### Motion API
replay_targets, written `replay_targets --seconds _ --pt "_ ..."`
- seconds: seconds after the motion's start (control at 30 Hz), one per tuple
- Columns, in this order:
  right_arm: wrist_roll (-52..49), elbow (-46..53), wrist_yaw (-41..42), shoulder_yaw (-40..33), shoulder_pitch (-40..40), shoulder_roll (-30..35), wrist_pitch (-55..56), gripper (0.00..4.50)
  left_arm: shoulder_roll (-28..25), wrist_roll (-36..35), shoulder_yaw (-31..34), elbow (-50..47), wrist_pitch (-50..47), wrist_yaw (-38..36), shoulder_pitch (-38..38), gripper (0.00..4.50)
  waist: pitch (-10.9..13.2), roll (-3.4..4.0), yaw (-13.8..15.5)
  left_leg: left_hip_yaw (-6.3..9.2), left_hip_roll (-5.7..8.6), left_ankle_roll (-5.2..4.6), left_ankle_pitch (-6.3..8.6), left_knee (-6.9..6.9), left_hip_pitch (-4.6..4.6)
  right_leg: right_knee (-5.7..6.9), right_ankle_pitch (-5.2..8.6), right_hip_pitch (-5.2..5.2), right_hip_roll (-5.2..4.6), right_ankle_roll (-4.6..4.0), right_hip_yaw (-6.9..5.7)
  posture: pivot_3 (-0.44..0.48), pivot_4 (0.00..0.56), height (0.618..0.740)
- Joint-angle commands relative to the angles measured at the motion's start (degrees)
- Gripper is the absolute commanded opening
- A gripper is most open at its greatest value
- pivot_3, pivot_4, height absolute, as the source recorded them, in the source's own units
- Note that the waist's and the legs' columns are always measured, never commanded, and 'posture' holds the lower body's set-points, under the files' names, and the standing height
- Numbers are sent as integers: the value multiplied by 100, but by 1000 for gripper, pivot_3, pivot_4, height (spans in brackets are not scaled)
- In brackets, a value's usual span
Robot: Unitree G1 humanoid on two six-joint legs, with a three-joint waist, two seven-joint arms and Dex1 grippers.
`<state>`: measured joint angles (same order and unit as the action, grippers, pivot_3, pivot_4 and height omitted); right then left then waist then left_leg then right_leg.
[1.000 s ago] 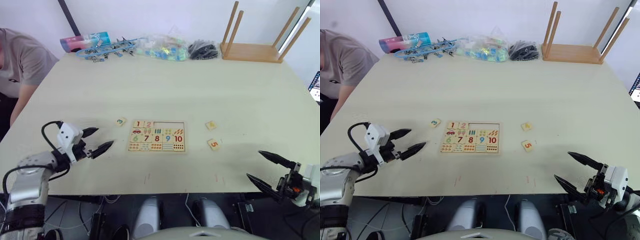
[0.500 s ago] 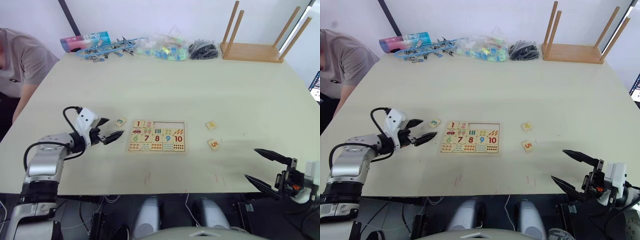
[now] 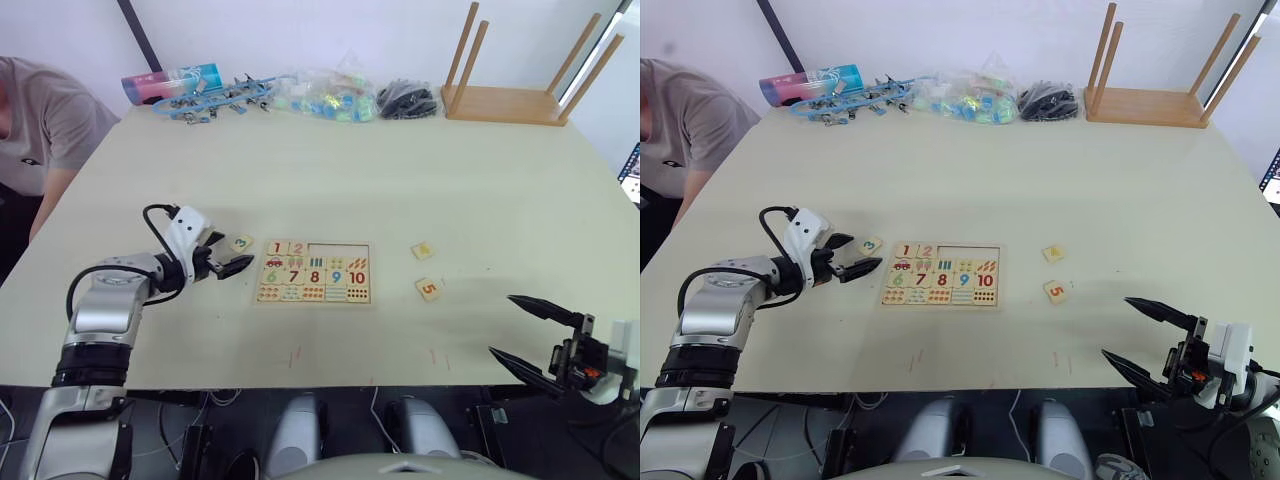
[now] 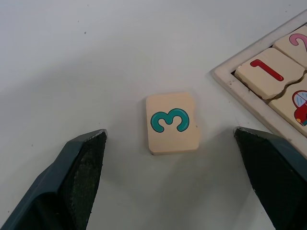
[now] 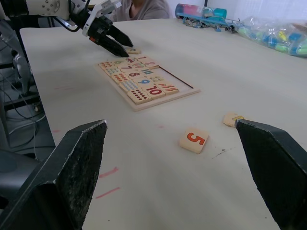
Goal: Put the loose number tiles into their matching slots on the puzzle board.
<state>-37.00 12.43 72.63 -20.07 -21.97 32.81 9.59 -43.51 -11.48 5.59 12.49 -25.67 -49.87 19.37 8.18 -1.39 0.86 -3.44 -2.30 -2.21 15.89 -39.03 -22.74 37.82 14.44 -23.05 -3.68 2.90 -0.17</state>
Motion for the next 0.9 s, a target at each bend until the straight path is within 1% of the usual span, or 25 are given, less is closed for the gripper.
replay_targets --seconds 0.03,0.23,0.6,0.77,0.87,0.9 --pt "-39 26 9 -75 35 -5 110 4500 8 36 -156 -106 -265 9 -37 4470 0 1 0 0 0 0 0 0 0 0 0 0 0 0 0 0 150 737" --pt "-30 10 19 -43 62 -28 129 4500 59 41 -180 -198 -509 67 -32 4470 -3 5 1 1 1 0 0 0 0 0 0 1 0 0 0 0 150 737" --pt "-28 -18 28 -36 87 -62 157 4500 395 -71 -63 -47 -652 267 114 4470 -13 25 34 11 5 -1 0 -2 8 -1 1 17 -1 0 0 0 150 737" --pt "-25 -11 20 -47 74 -64 163 4500 371 12 -86 97 -553 219 141 4470 -15 30 32 16 6 -1 0 -2 19 -4 1 32 -1 0 -4 0 150 737" --pt "-20 3 11 -49 63 -68 168 4500 350 37 -94 159 -501 191 129 3653 -16 32 26 16 6 -1 0 -2 20 -4 1 32 -1 0 -4 0 150 737" --pt "-18 10 7 -49 57 -70 170 4500 339 47 -102 173 -484 177 124 3241 -16 32 23 16 6 -1 0 -2 20 -4 1 32 -1 0 -4 0 150 737"
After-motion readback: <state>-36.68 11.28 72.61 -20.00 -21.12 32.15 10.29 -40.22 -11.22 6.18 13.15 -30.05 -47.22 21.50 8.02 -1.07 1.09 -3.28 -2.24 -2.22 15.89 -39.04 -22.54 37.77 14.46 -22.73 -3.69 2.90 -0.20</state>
